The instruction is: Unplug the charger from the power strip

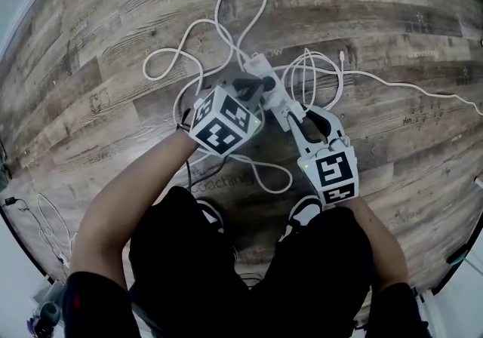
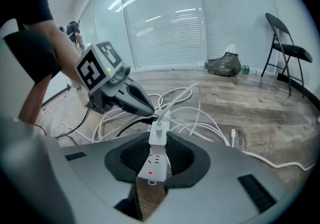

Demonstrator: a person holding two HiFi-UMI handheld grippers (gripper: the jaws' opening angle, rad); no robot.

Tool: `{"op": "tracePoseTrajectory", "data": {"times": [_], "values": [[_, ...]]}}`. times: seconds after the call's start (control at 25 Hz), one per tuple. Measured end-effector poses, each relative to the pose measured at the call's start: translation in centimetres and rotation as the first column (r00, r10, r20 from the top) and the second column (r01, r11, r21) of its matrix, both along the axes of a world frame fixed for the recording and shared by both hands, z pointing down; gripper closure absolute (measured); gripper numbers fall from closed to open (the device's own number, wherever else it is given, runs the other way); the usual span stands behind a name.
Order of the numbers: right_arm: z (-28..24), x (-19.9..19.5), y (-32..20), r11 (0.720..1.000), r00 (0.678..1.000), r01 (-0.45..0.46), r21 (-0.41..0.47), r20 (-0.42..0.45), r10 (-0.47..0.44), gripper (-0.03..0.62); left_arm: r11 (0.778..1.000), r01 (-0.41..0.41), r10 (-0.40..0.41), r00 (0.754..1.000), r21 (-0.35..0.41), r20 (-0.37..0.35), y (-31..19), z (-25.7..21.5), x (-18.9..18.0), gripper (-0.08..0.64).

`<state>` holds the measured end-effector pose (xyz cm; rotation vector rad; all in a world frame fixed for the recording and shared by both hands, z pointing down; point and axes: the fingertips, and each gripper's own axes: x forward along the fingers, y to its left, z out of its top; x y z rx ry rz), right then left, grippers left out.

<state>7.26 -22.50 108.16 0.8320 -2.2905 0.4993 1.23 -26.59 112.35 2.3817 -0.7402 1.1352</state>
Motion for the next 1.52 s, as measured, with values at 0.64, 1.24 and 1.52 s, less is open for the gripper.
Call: {"op": "tracePoseTrajectory", "data": {"times": [0.64, 1.24, 1.52], "values": [[-32.2, 4.5, 1.0, 0.994, 0.967, -0.109, 0.005, 0.232, 0.105, 0.485, 0.930, 0.364, -0.347, 0.915, 0.048, -0.206, 0.9, -33.2, -4.5, 0.541], [-66.1, 3.7, 3.7, 0.987, 0.917, -0.157, 0.009, 0.373, 0.143, 0.485, 0.782, 0.604, -0.548, 0.783, 0.151, -0.294, 8.6, -70.2, -11.6, 0.541], [-81.5, 2.9, 5.0, 0.980, 0.907, -0.159, 0.116, 0.409, 0.099, 0.485, 0.712, 0.661, -0.560, 0.739, 0.238, -0.374, 11.3, -86.9, -11.9, 0.541]]}}
